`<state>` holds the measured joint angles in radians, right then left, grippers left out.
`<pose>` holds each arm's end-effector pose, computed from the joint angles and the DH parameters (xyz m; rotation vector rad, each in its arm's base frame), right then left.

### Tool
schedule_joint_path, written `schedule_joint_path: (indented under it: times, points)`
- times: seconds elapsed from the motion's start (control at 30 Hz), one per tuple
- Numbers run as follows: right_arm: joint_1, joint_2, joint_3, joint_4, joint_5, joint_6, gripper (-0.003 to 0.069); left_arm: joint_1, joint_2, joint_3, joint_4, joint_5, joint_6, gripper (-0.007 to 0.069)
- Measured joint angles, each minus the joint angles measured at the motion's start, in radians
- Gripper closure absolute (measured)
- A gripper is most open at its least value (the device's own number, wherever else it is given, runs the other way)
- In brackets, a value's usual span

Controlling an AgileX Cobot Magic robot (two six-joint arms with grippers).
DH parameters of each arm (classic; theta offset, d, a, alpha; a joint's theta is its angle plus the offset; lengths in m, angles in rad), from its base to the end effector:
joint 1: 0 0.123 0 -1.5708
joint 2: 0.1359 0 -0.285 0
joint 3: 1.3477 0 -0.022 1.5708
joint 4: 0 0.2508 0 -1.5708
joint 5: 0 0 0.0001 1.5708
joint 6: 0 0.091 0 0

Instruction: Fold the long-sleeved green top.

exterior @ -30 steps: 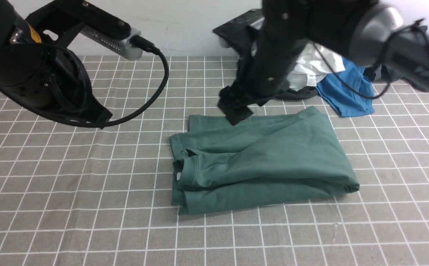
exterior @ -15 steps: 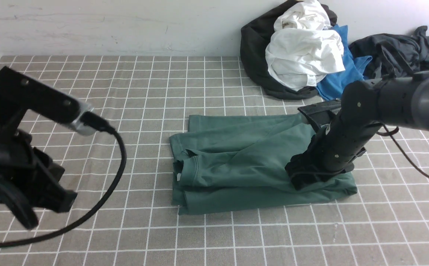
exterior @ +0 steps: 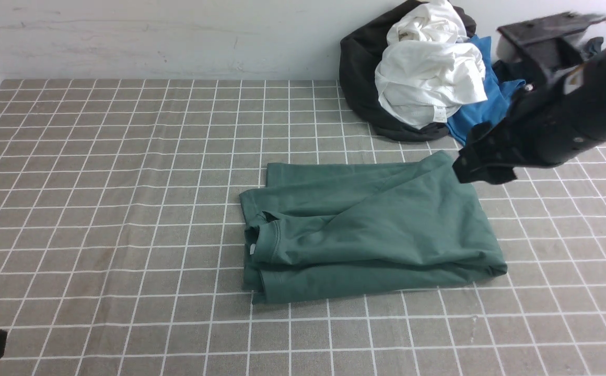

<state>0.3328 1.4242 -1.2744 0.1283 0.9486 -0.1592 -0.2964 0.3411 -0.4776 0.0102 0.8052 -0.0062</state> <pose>0.2775 0.1059 0.3377 -0.5734 2.5219 0.2266 0.0599 -0.0176 0.2809 0.3152 2.1336 -0.1634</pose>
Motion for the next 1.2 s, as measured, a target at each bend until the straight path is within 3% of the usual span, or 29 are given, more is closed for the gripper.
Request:
schedule_joint_path:
  times: [0.13,0.5,0.77,1.2]
  points:
    - [0.0,-0.168,0.112,0.021,-0.033,0.0,0.0272,0.0,-0.113,0.043,0.003,-0.018,-0.012,0.0632]
    - [0.0,-0.808,0.499,0.059,-0.24,0.0,0.0648,0.0,-0.215,0.055,0.025,-0.096,-0.012,0.0632]
    - [0.0,-1.057,0.568,0.059,-0.284,0.0,0.0673,0.0,-0.215,0.061,0.026,-0.084,-0.012,0.0632]
    - [0.0,-1.092,0.569,0.059,-0.269,0.0,0.0673,0.0,-0.215,0.061,0.026,-0.075,-0.012,0.0632]
